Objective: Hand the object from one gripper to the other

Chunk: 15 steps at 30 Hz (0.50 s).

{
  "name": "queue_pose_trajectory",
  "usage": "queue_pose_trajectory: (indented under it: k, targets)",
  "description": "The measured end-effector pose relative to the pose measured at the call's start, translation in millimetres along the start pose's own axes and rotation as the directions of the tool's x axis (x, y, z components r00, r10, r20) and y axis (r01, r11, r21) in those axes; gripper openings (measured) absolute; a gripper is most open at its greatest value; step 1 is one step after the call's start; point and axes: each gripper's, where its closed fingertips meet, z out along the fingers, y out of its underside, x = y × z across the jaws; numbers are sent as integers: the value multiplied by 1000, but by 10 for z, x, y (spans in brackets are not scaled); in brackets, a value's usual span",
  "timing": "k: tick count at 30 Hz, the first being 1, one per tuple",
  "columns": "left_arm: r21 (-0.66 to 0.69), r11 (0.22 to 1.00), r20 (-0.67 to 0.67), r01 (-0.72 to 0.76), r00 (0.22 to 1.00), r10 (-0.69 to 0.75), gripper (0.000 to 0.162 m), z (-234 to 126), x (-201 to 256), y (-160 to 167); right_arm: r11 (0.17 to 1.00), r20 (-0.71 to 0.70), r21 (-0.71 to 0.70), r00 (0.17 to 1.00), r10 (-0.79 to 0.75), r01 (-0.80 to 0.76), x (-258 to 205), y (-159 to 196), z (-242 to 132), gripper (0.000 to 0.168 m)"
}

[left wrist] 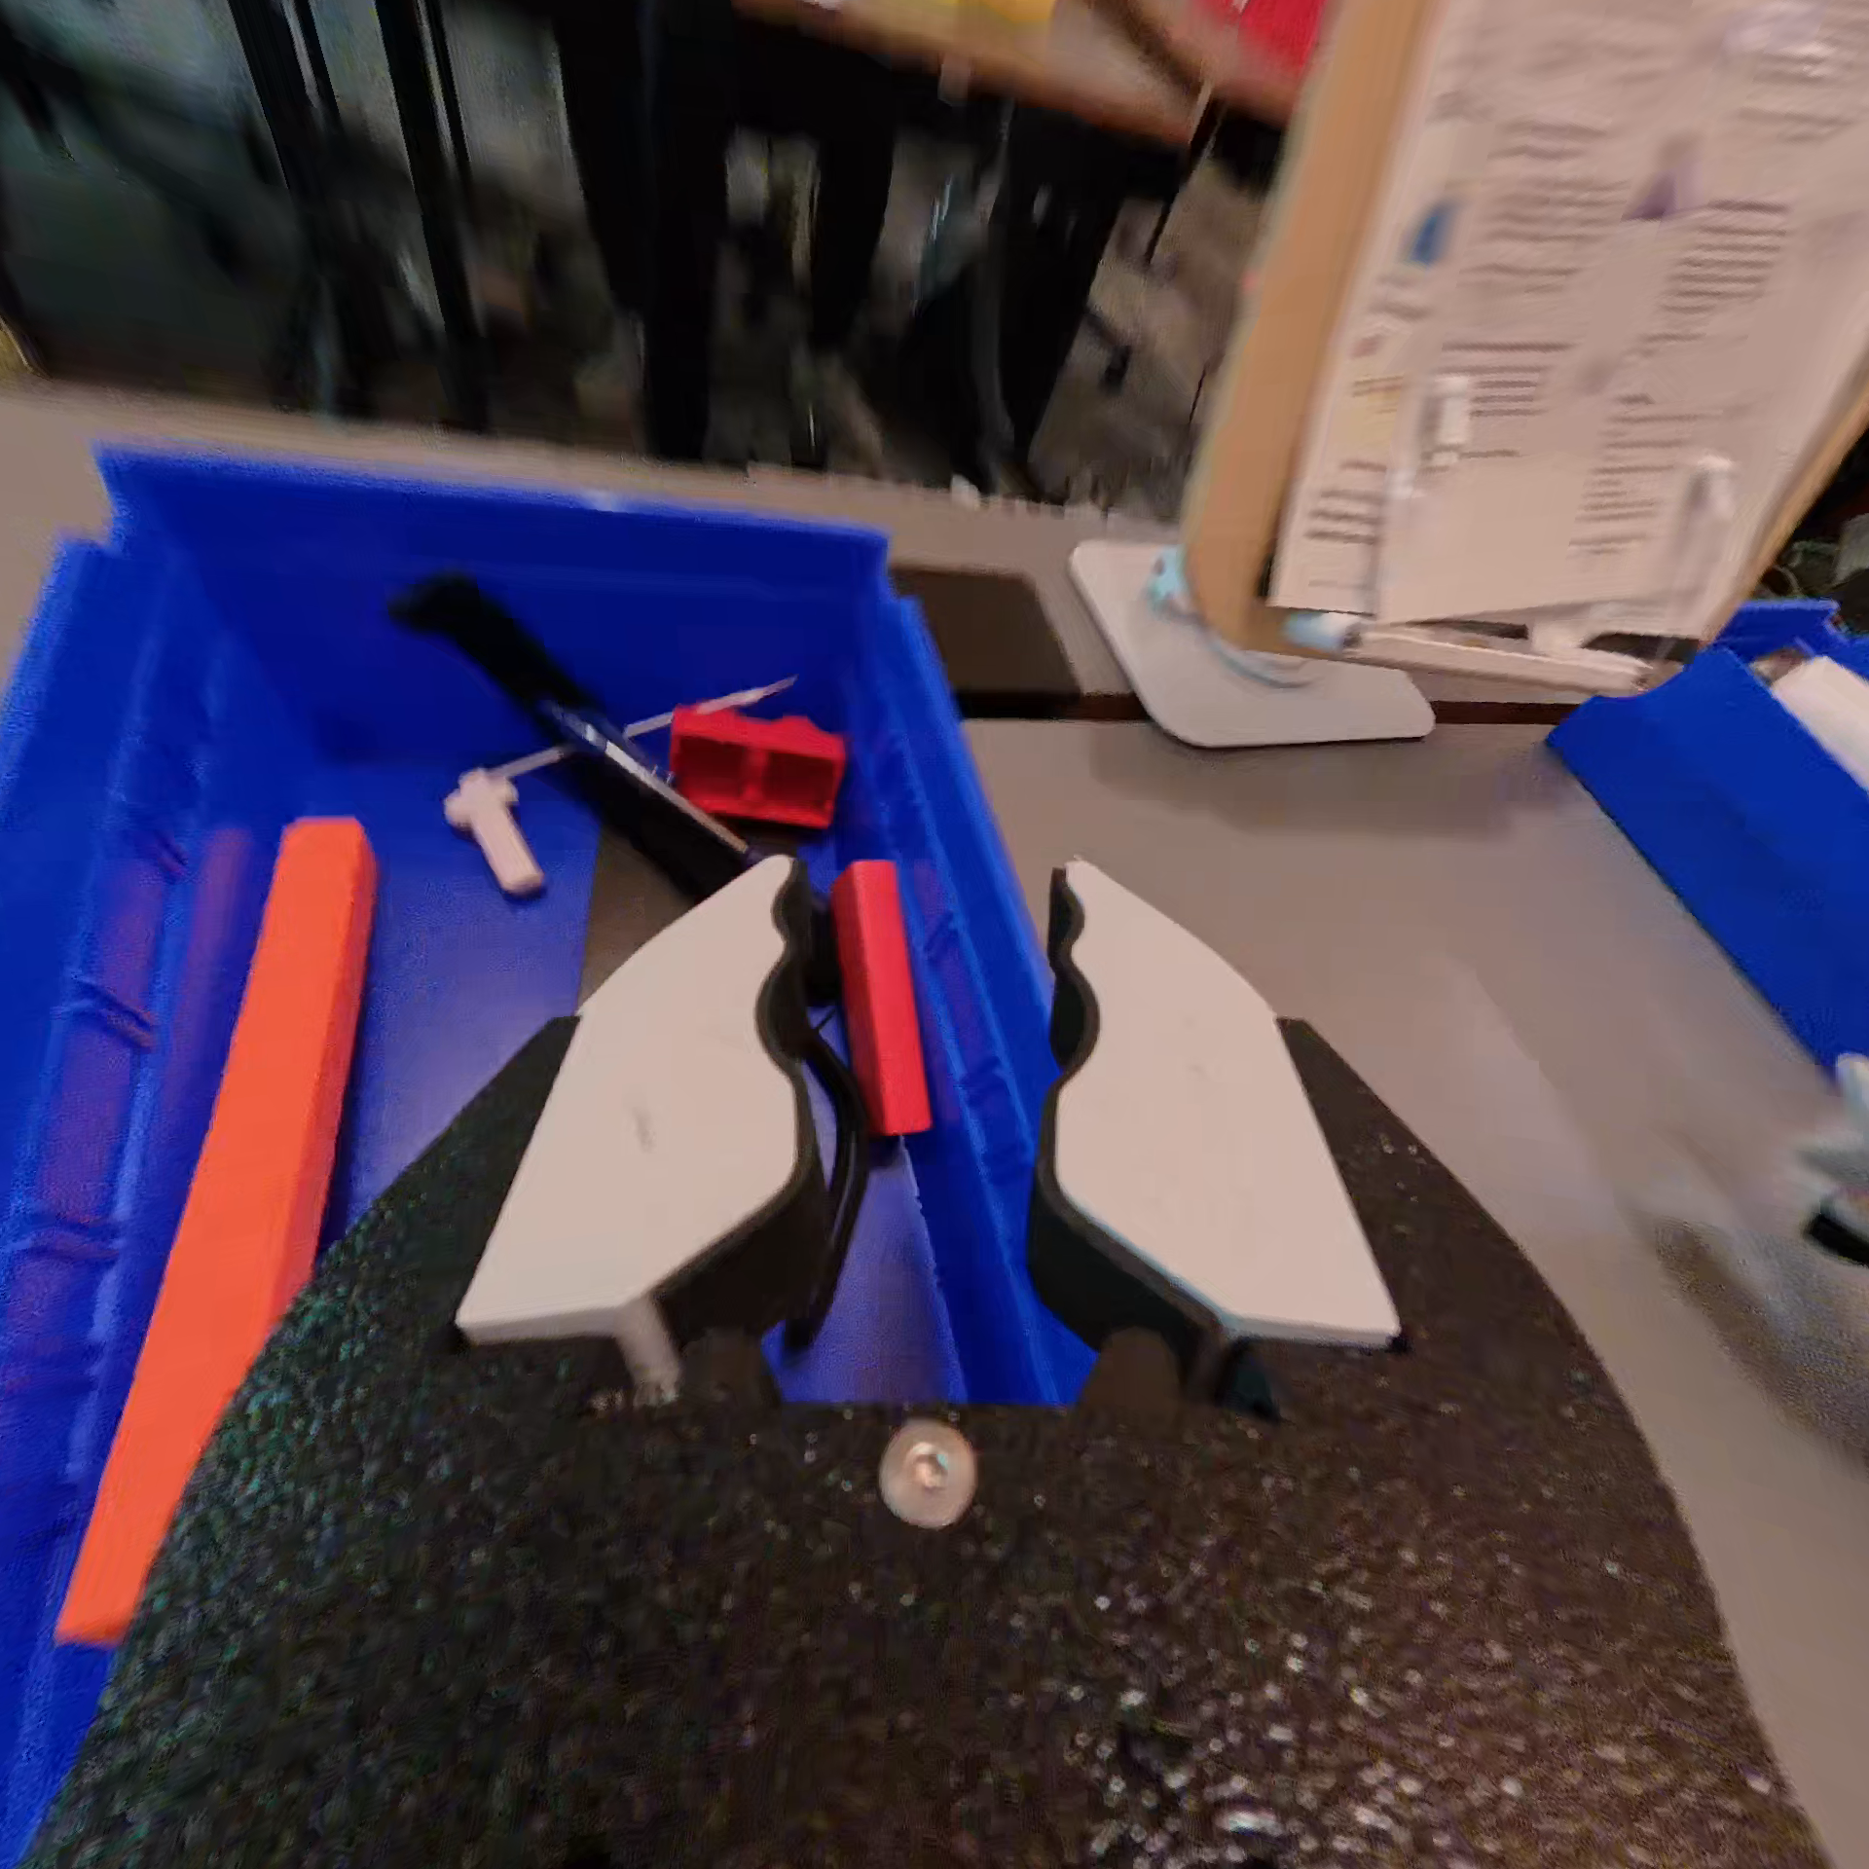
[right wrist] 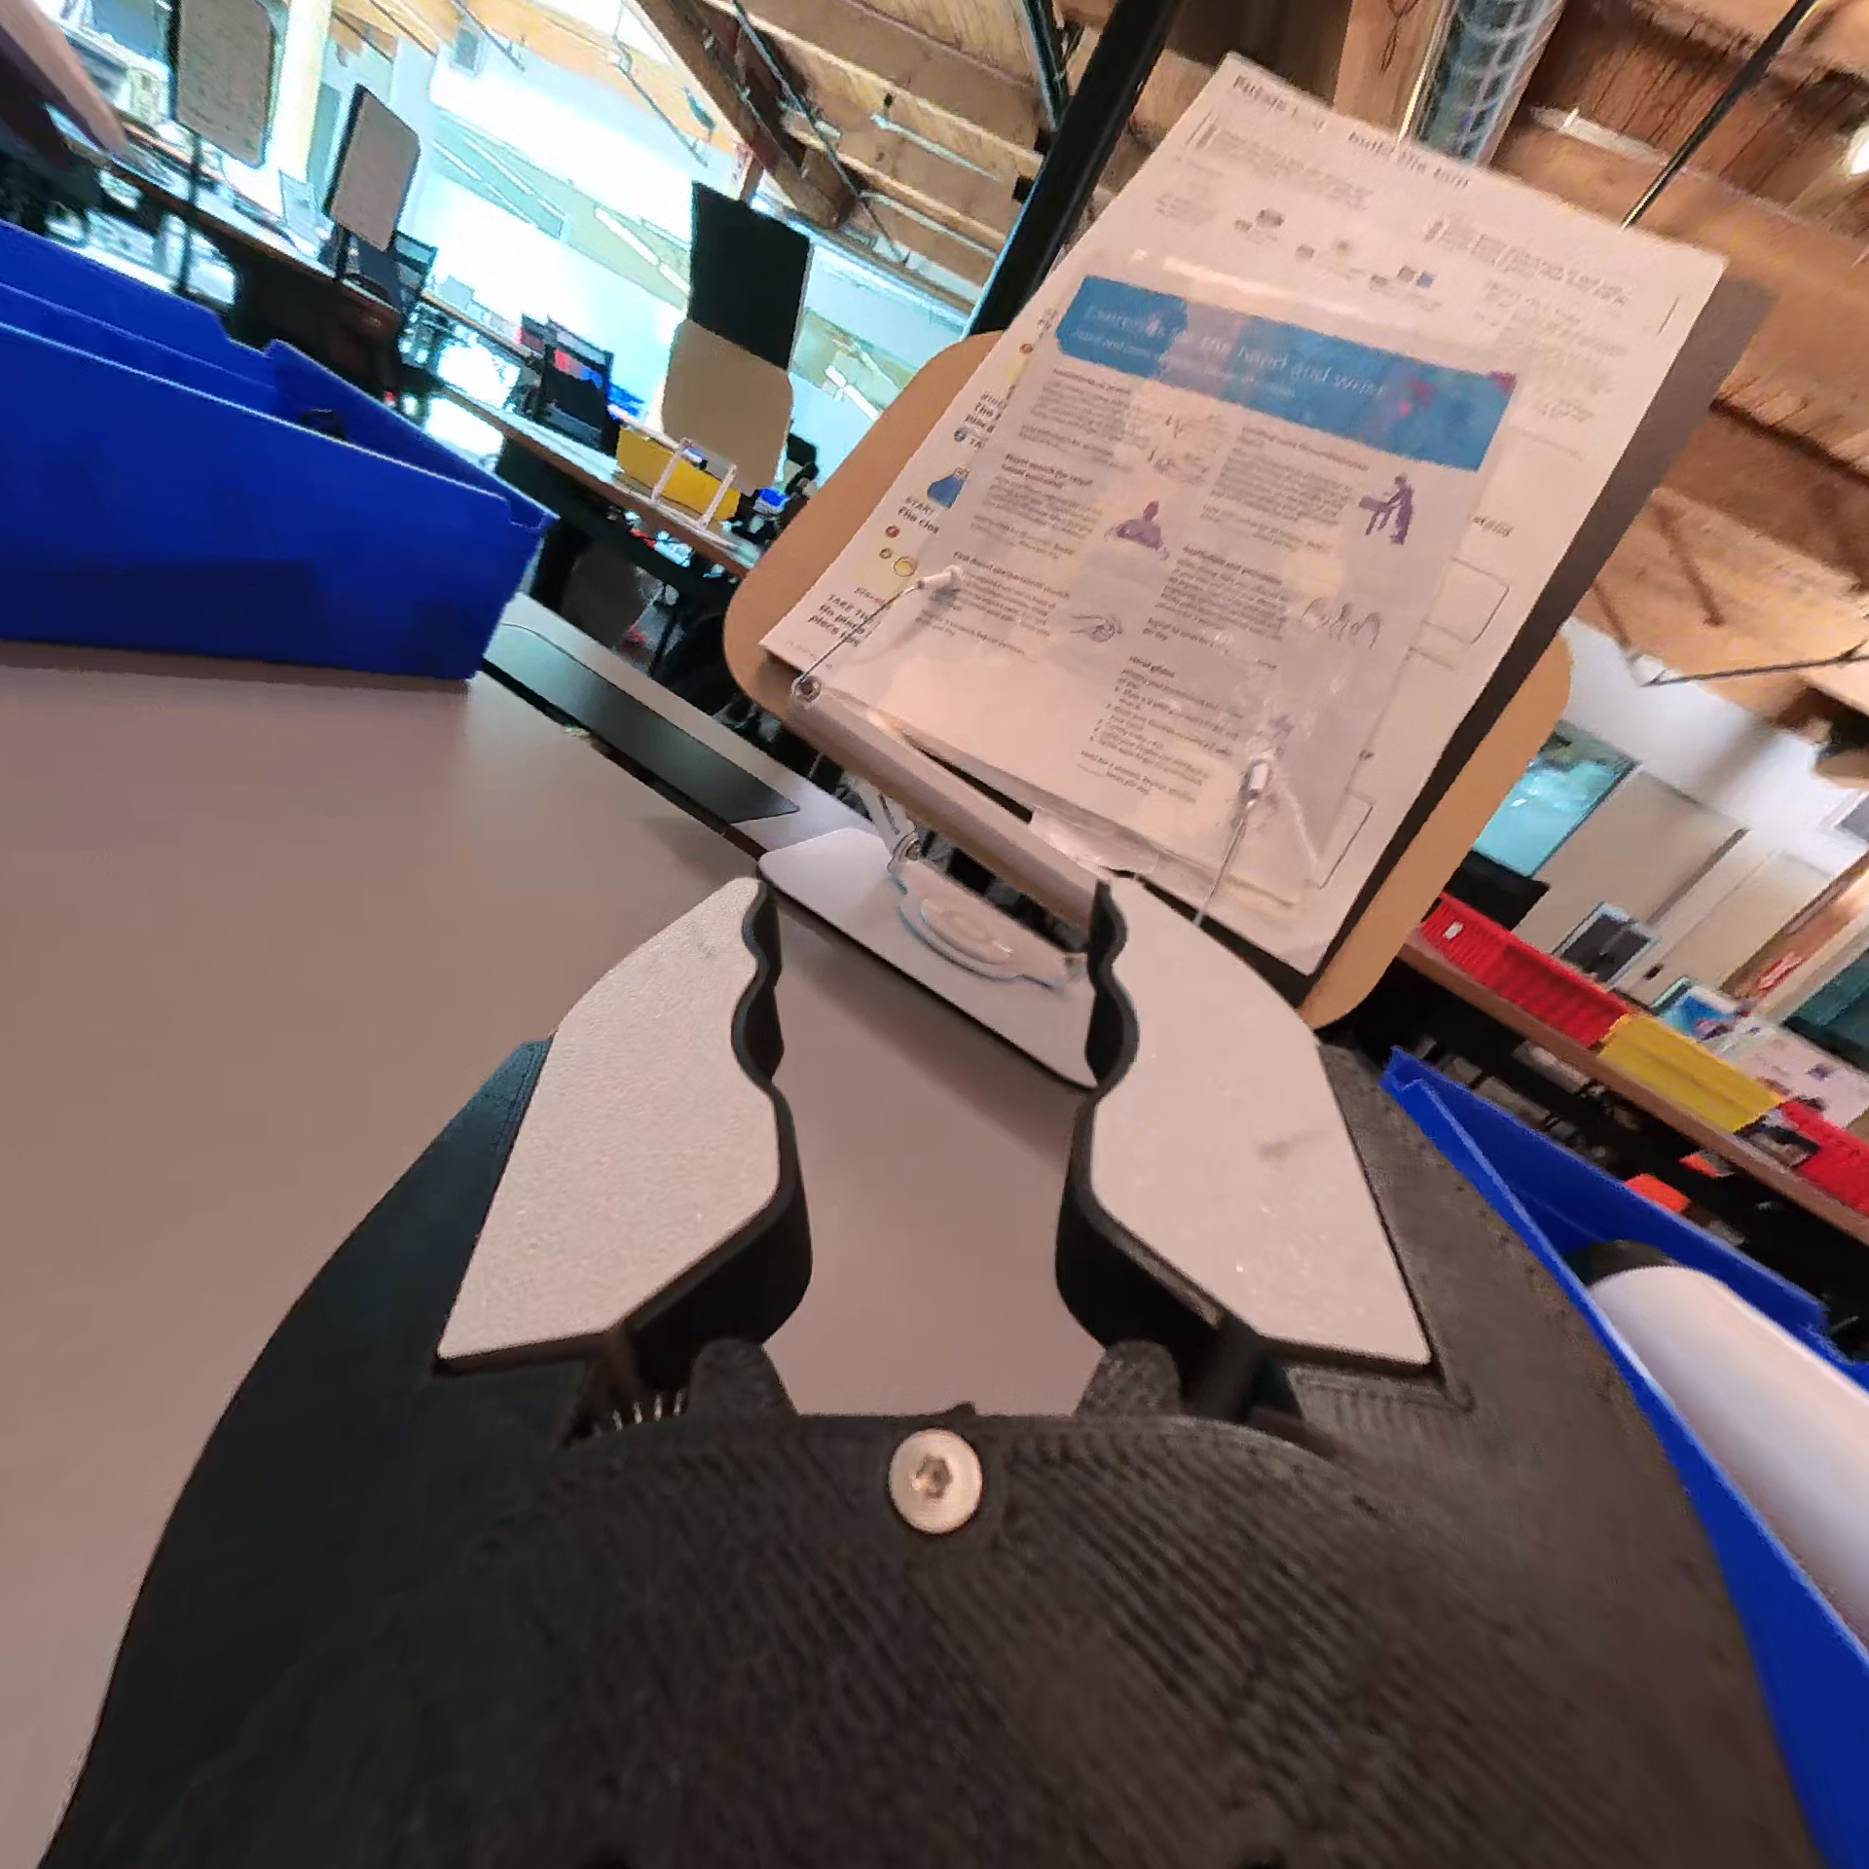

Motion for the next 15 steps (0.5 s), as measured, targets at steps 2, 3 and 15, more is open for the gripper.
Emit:
queue_pose_trajectory:
  k: [2,3,15]
  targets:
    - [-169,970,-12,177,983,-181,44,327,-239,7,999,-20,26,999,-31,32,-14,-27,-48,59]
    - [-220,943,-9,250,966,-258,41,492,-309,21,999,-19,35,999,-38,38,-38,-39,-65,59]
    - [-492,834,441,251,897,-9,39,1307,-830,491,999,38,31,999,-25,24,-158,3,-52,59]
